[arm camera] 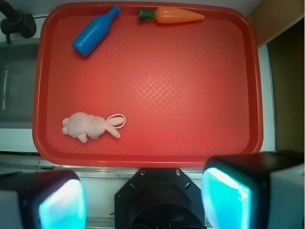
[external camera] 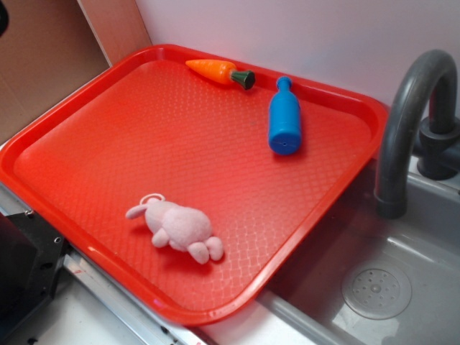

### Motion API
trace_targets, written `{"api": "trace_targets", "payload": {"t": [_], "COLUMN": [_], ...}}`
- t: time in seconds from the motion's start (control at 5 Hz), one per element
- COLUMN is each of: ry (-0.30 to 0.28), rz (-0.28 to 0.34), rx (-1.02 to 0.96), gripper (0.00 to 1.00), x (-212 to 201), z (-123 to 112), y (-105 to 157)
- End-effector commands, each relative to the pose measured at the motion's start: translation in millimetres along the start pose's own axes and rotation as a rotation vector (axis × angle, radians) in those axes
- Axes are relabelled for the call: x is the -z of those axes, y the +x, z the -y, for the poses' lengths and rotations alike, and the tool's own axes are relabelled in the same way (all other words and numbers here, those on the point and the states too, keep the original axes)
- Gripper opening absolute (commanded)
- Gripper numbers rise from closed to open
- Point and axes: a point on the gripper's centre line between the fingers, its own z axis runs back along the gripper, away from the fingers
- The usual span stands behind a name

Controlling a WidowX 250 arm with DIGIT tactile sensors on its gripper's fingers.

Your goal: Grab the blue bottle.

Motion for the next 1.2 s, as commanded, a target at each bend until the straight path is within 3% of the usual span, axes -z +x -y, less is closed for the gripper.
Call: {"api": "trace_targets", "payload": {"t": [0.0, 0.2, 0.4, 0.8, 1.0], "ry": [0.000, 0.039, 0.035, -0.042, -0.074], "rz": [0.000, 0.019, 0.061, 0.150, 0.136], "rx": [0.000, -0.191, -0.391, -0.666, -0.655], "gripper": [1.00, 1.00, 1.00, 1.00, 1.00], "x": [0, 11, 22, 65, 82], "z": [0, 9, 17, 40, 48], "y": [0, 13, 28, 94, 122]}}
